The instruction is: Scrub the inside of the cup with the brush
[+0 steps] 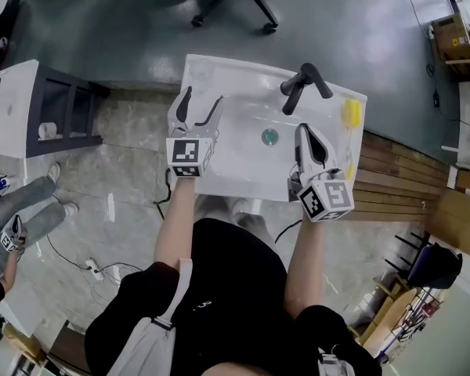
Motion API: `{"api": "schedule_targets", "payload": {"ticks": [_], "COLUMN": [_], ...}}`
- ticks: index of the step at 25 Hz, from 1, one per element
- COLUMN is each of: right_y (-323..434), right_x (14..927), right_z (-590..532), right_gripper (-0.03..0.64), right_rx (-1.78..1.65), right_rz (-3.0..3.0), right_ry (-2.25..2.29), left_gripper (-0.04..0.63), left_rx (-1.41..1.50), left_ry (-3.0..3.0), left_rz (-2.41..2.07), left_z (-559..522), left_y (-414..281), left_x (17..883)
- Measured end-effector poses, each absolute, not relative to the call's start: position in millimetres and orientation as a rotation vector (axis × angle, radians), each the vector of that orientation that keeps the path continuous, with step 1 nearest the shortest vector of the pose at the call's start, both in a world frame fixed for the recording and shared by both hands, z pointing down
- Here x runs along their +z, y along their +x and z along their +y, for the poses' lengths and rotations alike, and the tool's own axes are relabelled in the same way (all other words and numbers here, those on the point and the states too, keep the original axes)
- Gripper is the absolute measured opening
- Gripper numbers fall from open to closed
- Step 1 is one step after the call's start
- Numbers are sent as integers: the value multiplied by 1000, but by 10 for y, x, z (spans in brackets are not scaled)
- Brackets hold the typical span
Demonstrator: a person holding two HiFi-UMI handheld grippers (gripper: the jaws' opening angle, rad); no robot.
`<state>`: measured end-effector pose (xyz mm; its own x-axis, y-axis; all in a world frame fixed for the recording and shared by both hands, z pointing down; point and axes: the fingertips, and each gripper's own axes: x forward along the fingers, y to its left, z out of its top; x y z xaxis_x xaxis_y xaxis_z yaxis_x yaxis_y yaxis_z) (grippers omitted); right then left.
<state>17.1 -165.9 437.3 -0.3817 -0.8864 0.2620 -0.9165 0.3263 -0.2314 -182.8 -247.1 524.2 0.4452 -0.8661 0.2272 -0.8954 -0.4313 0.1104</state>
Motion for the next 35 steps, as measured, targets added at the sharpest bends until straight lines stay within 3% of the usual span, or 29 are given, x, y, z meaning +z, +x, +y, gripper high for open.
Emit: {"api": "schedule_targets", "payload": {"ticks": [35], "right_y": [203], "right_x": [4564], "right_z": [-2027], "right_gripper": [-2], "right_rx": [548], "right_rz": [-2387], "right_ry": [1719], "left_gripper": [334], "left_rx": [230], "left_ry": [2665], "left_rz": [-1432], "left_z": [-3321], "left_y": [-1680], "left_x": [5466]}}
